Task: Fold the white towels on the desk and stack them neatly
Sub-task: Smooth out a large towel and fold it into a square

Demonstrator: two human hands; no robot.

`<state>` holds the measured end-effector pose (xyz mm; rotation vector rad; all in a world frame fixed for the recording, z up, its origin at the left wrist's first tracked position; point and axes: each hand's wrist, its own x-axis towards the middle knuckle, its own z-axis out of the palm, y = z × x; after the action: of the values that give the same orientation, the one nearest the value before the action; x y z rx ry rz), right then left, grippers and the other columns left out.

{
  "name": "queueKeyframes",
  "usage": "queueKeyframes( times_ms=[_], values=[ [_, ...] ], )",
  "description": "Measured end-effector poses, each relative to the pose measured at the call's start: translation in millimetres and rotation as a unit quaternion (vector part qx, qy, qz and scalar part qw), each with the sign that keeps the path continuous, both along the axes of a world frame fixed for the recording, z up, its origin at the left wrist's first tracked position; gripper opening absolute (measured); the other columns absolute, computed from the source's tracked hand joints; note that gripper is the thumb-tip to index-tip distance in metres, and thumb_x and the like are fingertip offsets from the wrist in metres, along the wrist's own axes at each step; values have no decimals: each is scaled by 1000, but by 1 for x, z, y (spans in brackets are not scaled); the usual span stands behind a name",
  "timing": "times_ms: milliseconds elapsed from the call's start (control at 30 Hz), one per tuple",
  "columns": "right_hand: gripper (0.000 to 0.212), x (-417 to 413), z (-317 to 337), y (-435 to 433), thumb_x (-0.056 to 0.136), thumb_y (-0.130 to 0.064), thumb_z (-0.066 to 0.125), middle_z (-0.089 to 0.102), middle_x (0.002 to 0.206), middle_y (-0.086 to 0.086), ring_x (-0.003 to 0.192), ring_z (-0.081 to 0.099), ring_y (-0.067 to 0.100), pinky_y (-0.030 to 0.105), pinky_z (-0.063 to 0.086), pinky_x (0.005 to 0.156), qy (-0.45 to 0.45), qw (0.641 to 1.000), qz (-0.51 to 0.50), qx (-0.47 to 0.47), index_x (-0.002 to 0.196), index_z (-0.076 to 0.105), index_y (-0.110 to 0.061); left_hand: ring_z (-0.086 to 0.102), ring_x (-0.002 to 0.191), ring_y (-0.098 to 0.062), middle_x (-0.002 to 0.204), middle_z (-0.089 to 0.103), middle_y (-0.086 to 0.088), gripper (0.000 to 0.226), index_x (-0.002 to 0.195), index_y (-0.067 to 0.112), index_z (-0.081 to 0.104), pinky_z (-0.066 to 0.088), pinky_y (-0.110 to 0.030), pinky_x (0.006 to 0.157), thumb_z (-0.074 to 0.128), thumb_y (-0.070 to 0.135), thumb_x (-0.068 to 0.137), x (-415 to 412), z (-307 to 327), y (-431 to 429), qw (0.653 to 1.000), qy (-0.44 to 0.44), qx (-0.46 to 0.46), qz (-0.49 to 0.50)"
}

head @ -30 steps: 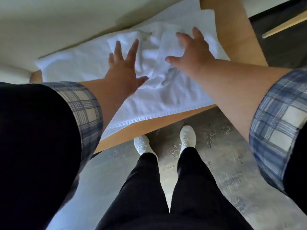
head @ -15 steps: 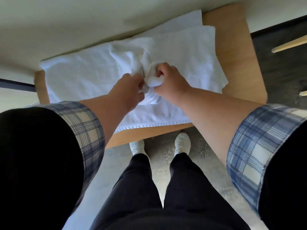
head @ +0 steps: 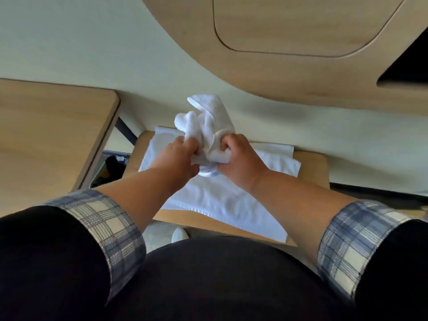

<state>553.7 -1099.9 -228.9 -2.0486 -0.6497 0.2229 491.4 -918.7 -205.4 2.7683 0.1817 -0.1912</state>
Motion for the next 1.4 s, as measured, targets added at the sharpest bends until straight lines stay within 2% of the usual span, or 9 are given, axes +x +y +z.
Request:
queueKeyframes(
  times_ms=[300,533,733,867,933,1033,1100,1267,1400],
  values=[
    [39,-24,82,121,67,0,68,37,69,-6,62,32,12,24,25,54,-96,987,123,35,71,35,-18,42,80,-18,95,36,9,38,93,37,39,33,-30,66,71,25,77,-73,76,102,987,-96,7,126],
    [29,-102,111,259,65,0,64,35,66,-11,56,34,3,16,25,49,-141,970,190,53,67,39,-16,45,82,-21,97,39,7,35,92,36,39,35,-31,68,68,22,76,-177,104,220,970,-121,19,211],
    [27,-199,106,408,63,-2,64,36,65,-10,60,30,7,27,27,49,-154,963,195,107,66,40,-12,48,85,-23,98,43,3,29,99,29,46,43,-36,69,67,25,79,-281,121,361,968,-117,62,213],
    [18,-261,108,504,62,-6,59,39,63,-4,59,29,6,34,28,48,-114,963,203,134,66,41,-8,44,79,-22,92,36,5,29,93,32,39,35,-33,64,65,25,80,-340,132,456,968,-100,96,209],
    [17,-282,114,542,62,-6,58,38,64,-4,59,28,6,36,29,48,-103,962,213,133,66,42,-7,44,79,-22,91,37,4,29,93,32,39,36,-34,65,64,24,81,-362,135,492,967,-97,96,214],
    [17,-299,114,592,62,-6,59,42,68,9,63,31,10,43,34,51,-115,962,212,124,71,44,-2,46,82,-24,94,40,2,25,99,26,46,37,-35,67,64,22,81,-381,133,541,966,-100,100,218],
    [18,-304,107,626,63,-7,59,42,72,5,65,34,12,45,37,55,-114,964,207,119,74,45,-4,45,83,-24,95,40,1,25,101,25,47,37,-34,68,63,21,82,-388,128,575,964,-98,110,221],
    [24,-301,63,720,68,-6,65,38,89,-18,83,41,15,23,35,68,-106,965,212,111,86,51,-14,44,83,-24,97,40,1,26,103,24,50,38,-34,68,64,20,82,-389,104,665,963,-77,121,229],
    [37,-288,45,813,71,-6,70,38,94,-15,88,41,12,14,31,73,-77,963,245,87,91,47,-26,46,86,-25,99,43,-1,25,104,23,51,43,-37,70,64,21,82,-382,96,749,959,-55,111,254]
  ],
)
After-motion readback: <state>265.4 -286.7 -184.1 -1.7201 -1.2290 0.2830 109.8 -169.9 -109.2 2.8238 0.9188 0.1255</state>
